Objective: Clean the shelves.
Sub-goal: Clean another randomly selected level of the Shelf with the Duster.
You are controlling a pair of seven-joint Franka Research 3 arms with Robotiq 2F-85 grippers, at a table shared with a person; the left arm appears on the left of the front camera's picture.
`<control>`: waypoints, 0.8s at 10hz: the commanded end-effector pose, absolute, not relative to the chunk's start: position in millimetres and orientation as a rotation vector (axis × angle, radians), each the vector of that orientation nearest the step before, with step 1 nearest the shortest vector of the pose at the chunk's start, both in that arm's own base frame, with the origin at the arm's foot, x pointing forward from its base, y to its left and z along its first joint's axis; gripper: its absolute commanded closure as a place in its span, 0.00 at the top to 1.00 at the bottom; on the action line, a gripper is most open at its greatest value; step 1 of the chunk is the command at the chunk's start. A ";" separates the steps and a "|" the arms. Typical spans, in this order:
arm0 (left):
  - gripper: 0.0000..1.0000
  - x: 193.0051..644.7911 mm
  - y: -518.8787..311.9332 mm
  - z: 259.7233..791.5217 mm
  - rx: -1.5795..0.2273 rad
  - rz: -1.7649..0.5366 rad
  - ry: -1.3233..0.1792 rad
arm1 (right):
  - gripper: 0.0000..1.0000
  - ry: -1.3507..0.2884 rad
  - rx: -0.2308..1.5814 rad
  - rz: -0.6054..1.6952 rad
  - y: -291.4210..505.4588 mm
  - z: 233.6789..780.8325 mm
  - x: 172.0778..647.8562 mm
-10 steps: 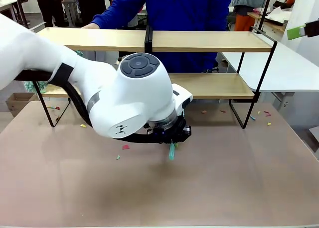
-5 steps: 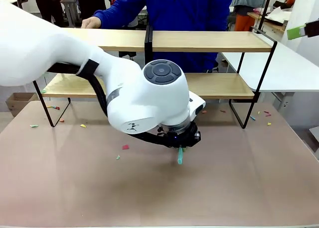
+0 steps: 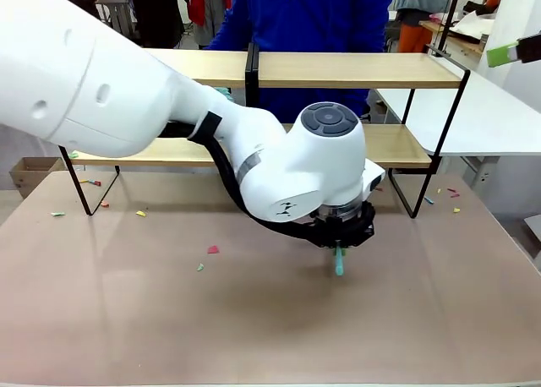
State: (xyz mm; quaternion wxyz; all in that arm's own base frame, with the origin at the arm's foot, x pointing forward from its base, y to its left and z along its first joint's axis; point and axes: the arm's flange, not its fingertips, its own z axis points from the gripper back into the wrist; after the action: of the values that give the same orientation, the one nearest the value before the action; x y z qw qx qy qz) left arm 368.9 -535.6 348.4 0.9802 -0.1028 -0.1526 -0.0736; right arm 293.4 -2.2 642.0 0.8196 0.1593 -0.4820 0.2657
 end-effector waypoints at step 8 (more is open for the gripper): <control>0.13 385.1 -608.3 352.7 -0.385 -0.274 -0.197 | 1.00 -1.028 0.343 0.573 -2.1 640.7 293.9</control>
State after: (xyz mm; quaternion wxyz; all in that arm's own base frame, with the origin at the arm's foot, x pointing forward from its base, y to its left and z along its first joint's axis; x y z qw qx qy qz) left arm 380.1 -600.7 350.8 0.9720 -0.1733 -0.1051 -0.1193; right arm 293.4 -2.2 642.0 0.8195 0.1593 -0.4821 0.2657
